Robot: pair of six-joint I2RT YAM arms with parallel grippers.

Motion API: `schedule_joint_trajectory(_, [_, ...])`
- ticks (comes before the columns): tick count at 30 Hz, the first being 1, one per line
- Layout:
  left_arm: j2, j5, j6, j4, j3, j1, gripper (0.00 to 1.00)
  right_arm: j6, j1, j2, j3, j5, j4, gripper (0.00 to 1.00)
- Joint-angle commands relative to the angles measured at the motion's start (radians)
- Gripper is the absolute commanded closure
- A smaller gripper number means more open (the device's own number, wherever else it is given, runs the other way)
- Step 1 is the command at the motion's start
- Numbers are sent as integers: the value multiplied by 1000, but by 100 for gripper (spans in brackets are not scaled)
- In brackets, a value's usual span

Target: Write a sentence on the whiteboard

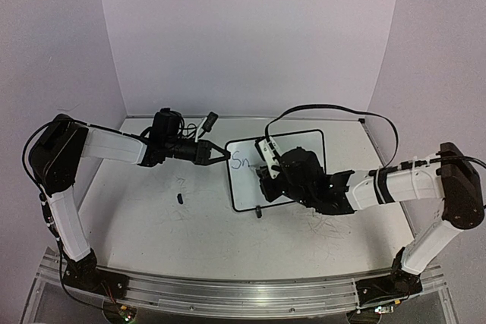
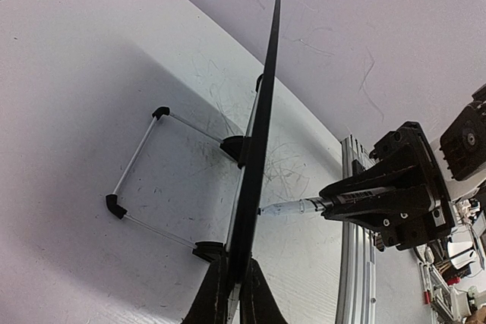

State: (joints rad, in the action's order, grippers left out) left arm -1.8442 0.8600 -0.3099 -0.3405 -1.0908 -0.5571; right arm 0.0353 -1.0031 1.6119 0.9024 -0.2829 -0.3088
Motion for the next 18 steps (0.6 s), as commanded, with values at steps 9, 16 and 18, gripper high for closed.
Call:
schedule_joint_trajectory(9, [18,38,-5,1,-10,3,100,-5,7,6,50,-60,-25,100])
schedule_joint_trajectory(16, [20,40,-5,1,-9,3,100,-11,8,16,68,-84,-31,100])
schedule_joint_trajectory(18, [20,39,-5,1,-10,3,100,-11,8,16,70,-88,-32,100])
